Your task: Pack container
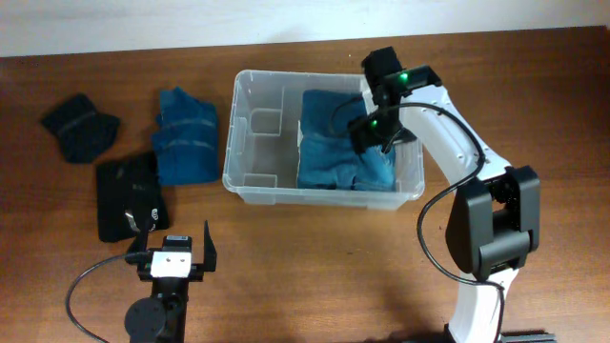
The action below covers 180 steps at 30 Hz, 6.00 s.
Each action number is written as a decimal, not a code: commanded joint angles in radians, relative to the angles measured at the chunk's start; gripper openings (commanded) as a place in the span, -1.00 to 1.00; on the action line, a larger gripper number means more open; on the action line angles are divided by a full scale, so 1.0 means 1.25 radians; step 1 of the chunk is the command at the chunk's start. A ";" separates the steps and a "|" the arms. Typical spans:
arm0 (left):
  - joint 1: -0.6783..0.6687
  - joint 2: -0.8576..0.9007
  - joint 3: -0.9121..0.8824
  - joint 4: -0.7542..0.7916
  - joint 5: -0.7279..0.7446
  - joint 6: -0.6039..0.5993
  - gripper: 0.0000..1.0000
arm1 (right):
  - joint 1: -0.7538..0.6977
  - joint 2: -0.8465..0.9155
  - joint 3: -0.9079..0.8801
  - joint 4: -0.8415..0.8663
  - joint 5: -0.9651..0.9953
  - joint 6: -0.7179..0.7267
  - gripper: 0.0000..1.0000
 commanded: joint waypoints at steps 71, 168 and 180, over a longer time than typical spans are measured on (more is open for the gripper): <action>0.052 0.336 0.443 -0.240 0.040 -0.155 0.99 | -0.387 -0.001 0.530 -0.366 0.043 0.142 0.97; -0.348 1.513 1.600 -0.892 -0.095 -0.509 -0.99 | -0.452 -0.001 0.530 -0.366 0.043 0.142 0.97; -0.348 1.570 1.601 -0.887 -0.096 -0.447 0.90 | -0.452 -0.001 0.530 -0.366 0.043 0.142 0.97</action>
